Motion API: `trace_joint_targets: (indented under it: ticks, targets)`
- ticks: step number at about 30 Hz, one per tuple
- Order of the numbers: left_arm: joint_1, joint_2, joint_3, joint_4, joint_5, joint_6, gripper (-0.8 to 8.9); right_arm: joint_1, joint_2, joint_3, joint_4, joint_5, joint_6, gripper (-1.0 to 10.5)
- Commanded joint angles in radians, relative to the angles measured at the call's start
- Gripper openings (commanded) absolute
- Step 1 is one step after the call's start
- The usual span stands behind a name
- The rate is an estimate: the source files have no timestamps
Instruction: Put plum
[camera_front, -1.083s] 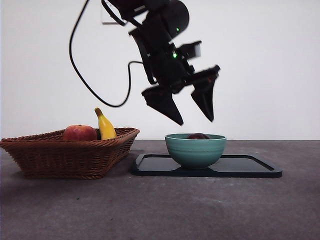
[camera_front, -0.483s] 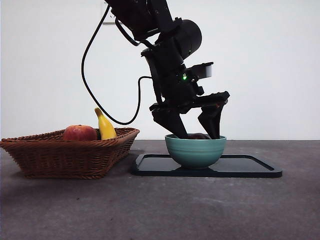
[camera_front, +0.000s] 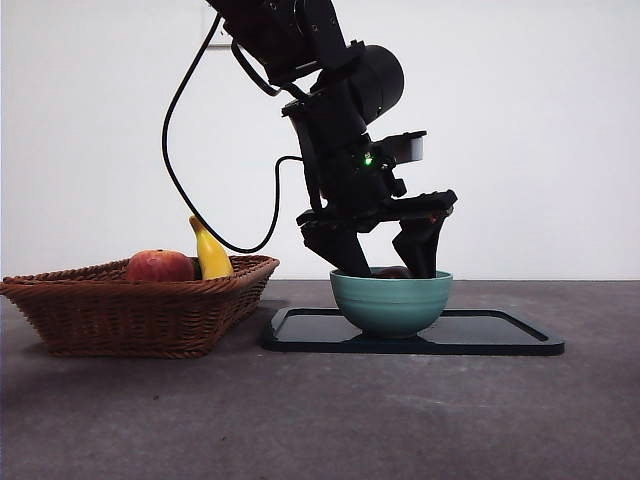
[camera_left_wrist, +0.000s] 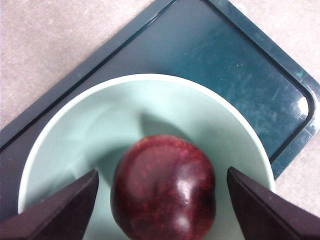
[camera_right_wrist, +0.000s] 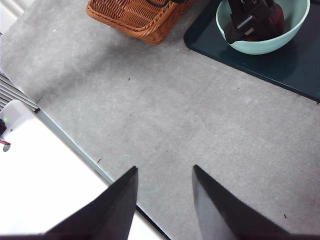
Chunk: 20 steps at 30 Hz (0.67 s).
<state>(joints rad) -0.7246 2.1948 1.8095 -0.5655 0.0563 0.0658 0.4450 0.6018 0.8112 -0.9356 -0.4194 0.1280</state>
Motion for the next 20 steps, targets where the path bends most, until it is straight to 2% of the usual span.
trace_joint_targets:
  ticks: [1, 8, 11, 13, 16, 20]
  targets:
    - [-0.01, 0.033, 0.03, -0.003, -0.001, 0.012, 4.01, 0.006, 0.002, 0.008, 0.008, -0.002, 0.003, 1.7]
    - [-0.01, 0.037, 0.03, -0.019, -0.001, 0.012, 3.99, 0.006, 0.002, 0.008, 0.008, -0.002, 0.003, 1.7]
    - [-0.01, 0.039, 0.03, -0.021, -0.001, 0.012, 3.28, 0.006, 0.002, 0.008, 0.008, -0.002, 0.003, 1.7]
    - [-0.01, 0.039, 0.03, -0.021, -0.001, 0.012, 3.28, 0.006, 0.002, 0.008, 0.008, -0.002, 0.003, 1.7]
    - [-0.01, 0.039, 0.03, -0.021, -0.001, 0.012, 2.35, 0.006, 0.002, 0.008, 0.008, -0.002, 0.003, 1.7]
    - [-0.01, 0.039, 0.03, -0.016, -0.001, 0.012, 2.36, 0.006, 0.002, 0.008, 0.008, -0.002, 0.003, 1.7]
